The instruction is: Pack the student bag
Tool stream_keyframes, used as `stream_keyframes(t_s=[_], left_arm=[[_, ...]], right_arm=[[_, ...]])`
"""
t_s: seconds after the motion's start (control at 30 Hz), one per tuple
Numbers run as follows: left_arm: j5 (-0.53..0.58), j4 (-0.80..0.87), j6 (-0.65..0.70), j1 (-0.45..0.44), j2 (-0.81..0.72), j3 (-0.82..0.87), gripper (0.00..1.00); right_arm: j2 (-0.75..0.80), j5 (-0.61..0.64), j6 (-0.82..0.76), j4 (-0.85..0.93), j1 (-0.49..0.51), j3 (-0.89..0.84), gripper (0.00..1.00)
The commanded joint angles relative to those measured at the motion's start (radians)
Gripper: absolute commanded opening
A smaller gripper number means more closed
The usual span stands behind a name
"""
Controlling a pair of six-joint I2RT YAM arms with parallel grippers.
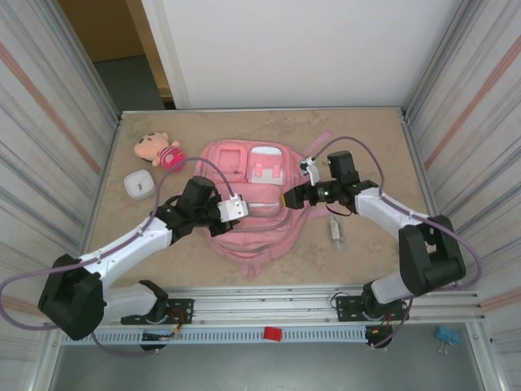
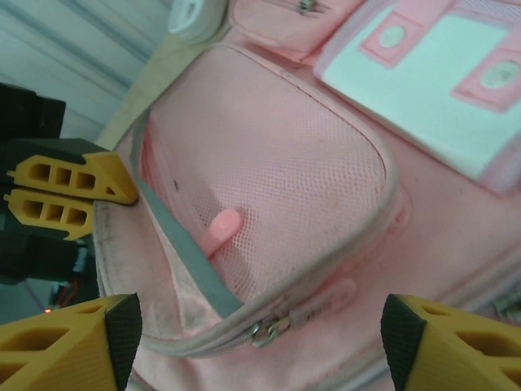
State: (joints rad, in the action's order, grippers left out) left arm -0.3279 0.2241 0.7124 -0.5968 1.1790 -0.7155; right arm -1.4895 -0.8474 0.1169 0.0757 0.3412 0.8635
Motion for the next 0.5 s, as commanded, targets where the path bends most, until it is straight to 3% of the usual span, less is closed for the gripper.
stream_keyframes(t_s=[0.0,0.17,0.3,0.47], left_arm=[[-0.105,-0.062,-0.051,0.019,-0.068,0.026,0.05],[-0.168,-0.144,-0.110,0.090,-0.103,0.069,0.05],[-0.196,-0.168,-0.140,0.132,-0.105,0.067,0.06],[-0.216,-0.193,-0.168,0.154,-0.102,0.065,0.05]], right_arm=[[-0.059,-0.139,-0.003,-0.028,0.009,0.060,0.80],[-0.138,-0.233,-0.049,0.018,0.010,0.099,0.79],[-0.158,-0.282,-0.139,0.172,0.026,0.141,0.77],[-0.139,-0.305,-0.231,0.306,0.030,0.147,0.68]])
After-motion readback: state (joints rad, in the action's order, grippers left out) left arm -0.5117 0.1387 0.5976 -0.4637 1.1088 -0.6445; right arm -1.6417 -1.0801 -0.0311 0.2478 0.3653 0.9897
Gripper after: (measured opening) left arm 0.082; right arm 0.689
